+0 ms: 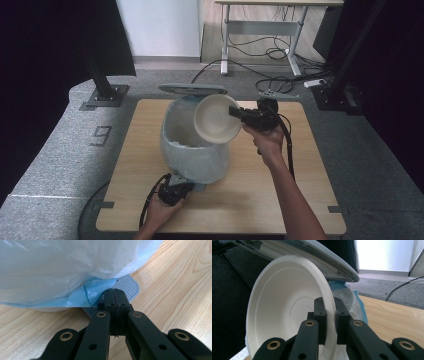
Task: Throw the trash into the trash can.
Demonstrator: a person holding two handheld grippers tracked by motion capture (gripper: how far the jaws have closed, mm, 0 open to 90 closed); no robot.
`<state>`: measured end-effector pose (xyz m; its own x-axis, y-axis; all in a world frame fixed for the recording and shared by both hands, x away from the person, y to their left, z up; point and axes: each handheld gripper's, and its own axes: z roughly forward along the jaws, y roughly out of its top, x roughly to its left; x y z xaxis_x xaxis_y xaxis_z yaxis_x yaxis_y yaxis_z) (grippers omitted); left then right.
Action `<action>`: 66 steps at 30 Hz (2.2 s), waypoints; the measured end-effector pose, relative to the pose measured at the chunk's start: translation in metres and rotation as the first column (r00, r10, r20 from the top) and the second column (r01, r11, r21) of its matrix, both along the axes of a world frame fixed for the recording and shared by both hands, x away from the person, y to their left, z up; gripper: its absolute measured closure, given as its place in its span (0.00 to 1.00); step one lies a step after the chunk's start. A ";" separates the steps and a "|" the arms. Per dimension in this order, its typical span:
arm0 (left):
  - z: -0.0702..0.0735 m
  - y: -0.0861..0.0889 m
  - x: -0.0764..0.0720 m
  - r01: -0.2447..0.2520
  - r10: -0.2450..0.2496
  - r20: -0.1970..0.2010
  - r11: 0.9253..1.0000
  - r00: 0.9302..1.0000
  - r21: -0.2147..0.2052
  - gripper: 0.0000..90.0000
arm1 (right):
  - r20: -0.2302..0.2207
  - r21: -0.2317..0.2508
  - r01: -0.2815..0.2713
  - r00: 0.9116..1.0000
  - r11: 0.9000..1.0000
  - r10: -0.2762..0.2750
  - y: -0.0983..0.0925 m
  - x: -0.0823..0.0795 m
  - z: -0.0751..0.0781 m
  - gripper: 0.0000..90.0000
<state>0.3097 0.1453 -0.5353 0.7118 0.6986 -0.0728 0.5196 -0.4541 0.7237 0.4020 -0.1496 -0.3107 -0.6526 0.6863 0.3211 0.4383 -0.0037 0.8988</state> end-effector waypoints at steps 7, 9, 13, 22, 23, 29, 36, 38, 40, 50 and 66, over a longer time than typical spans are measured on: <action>0.000 0.000 0.000 0.001 -0.001 0.000 1.000 1.000 0.000 1.00 | -0.002 0.002 -0.009 1.000 1.000 0.009 0.011 0.005 0.001 0.92; 0.000 0.000 0.000 0.001 -0.001 -0.002 1.000 1.000 -0.001 1.00 | -0.002 0.003 -0.012 1.000 1.000 0.012 0.014 0.006 0.001 0.92; 0.000 0.001 0.000 0.002 -0.002 -0.003 1.000 1.000 -0.002 1.00 | 0.000 0.002 -0.019 1.000 1.000 0.019 0.021 0.009 0.001 0.92; 0.000 0.001 0.001 0.006 -0.006 -0.006 1.000 1.000 -0.006 1.00 | 0.002 0.005 -0.024 1.000 1.000 0.024 0.032 0.015 0.001 0.92; 0.000 0.001 0.001 0.007 -0.007 -0.006 1.000 1.000 -0.006 1.00 | 0.001 0.006 -0.023 1.000 1.000 0.023 0.033 0.015 0.000 0.92; 0.000 0.001 0.001 0.008 -0.008 -0.004 1.000 1.000 -0.005 1.00 | 0.000 0.015 -0.018 1.000 1.000 0.018 0.039 0.020 -0.002 0.92; 0.000 0.001 0.001 0.008 -0.008 -0.005 1.000 1.000 -0.005 1.00 | -0.001 0.016 -0.017 1.000 1.000 0.017 0.044 0.022 -0.002 0.92; 0.000 0.001 0.001 0.008 -0.008 -0.004 1.000 1.000 -0.005 1.00 | 0.001 0.017 -0.018 1.000 1.000 0.018 0.045 0.022 -0.002 0.92; 0.000 0.001 0.001 0.008 -0.008 -0.004 1.000 1.000 -0.005 1.00 | 0.001 0.017 -0.018 1.000 1.000 0.018 0.047 0.022 -0.002 0.92; 0.000 0.002 0.001 0.009 -0.009 -0.006 1.000 1.000 -0.006 1.00 | -0.003 0.014 -0.020 1.000 1.000 0.020 0.050 0.025 -0.004 0.92; 0.000 0.001 0.001 0.010 -0.010 -0.005 1.000 1.000 -0.004 1.00 | 0.029 -0.051 0.008 1.000 0.999 -0.007 0.039 0.016 -0.006 0.61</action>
<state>0.3108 0.1467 -0.5353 0.7181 0.6915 -0.0790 0.5189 -0.4564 0.7228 0.4175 -0.1104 -0.3168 -0.6556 0.7064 0.2669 0.4128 0.0393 0.9100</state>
